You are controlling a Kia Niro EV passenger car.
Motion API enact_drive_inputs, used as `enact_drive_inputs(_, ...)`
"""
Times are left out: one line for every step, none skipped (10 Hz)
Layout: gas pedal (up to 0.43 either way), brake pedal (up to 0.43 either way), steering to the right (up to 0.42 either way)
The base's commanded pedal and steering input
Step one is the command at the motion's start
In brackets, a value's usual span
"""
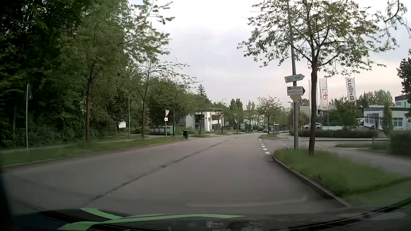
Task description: Follow the waypoints while adhering to traffic rules and regulations
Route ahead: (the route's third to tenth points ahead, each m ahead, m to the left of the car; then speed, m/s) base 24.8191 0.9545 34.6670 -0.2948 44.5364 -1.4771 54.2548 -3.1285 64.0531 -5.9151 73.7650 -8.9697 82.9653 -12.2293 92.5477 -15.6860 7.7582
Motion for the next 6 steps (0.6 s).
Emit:
enact_drive_inputs(0.000,0.000,0.021)
enact_drive_inputs(0.000,0.000,0.021)
enact_drive_inputs(0.000,0.000,0.021)
enact_drive_inputs(0.000,0.098,0.021)
enact_drive_inputs(0.000,0.159,0.021)
enact_drive_inputs(0.000,0.171,0.021)
